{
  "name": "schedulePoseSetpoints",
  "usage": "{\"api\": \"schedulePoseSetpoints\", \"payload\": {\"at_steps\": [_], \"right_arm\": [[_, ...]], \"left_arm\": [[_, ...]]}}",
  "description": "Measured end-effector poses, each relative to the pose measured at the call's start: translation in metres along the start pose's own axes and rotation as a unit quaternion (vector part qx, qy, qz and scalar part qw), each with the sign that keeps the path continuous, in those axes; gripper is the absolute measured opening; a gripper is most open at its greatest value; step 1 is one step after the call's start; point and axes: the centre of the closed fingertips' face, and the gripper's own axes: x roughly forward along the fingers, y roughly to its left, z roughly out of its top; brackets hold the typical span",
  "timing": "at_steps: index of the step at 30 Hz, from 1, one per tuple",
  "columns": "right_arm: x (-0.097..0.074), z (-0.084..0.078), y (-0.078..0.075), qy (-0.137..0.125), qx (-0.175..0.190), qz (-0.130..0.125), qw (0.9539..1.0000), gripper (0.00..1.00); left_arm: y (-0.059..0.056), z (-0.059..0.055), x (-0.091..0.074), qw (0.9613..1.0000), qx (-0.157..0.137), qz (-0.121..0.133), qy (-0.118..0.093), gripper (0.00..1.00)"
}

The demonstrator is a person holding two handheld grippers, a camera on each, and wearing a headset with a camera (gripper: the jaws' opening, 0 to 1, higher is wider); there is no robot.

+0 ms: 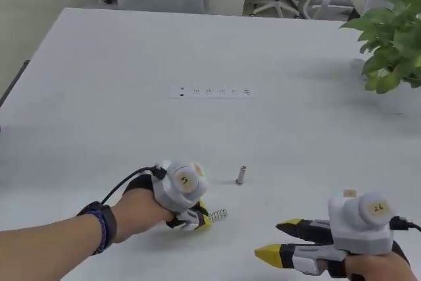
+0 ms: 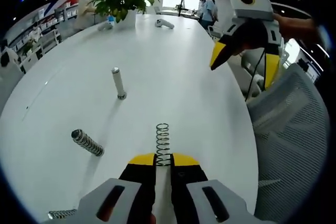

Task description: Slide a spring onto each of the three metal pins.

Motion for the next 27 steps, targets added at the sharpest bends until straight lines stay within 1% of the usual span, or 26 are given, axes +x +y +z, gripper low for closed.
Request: {"api": "schedulePoseSetpoints", "payload": {"at_steps": [2,6,9,10,16,19,24,27], "right_arm": [[0.002,0.0,0.002,0.001,-0.001,0.004,1.0,0.49],[0.007,0.002,0.006,0.003,-0.004,0.01,0.9999,0.48],[0.011,0.006,0.008,0.001,-0.005,0.014,0.9999,0.47],[0.013,0.008,0.01,0.0,-0.006,0.016,0.9998,0.47],[0.023,0.015,0.015,0.001,-0.015,0.027,0.9995,0.47],[0.028,0.018,0.019,0.001,-0.018,0.033,0.9993,0.47],[0.035,0.02,0.025,0.007,-0.024,0.043,0.9988,0.47],[0.039,0.023,0.029,0.009,-0.028,0.05,0.9983,0.46]], "left_arm": [[0.0,-0.003,-0.006,1.0,-0.008,0.003,-0.004,0.02],[0.001,-0.01,-0.017,0.9999,-0.009,0.011,-0.007,0.02],[0.005,-0.015,-0.028,0.9994,-0.017,0.027,-0.014,0.02],[0.005,-0.016,-0.032,0.9992,-0.023,0.027,-0.02,0.02],[0.008,-0.025,-0.049,0.9979,-0.035,0.044,-0.031,0.02],[0.008,-0.03,-0.058,0.9973,-0.04,0.051,-0.034,0.02],[0.006,-0.036,-0.072,0.9963,-0.043,0.062,-0.042,0.02],[0.004,-0.037,-0.08,0.9955,-0.045,0.068,-0.048,0.02]]}}
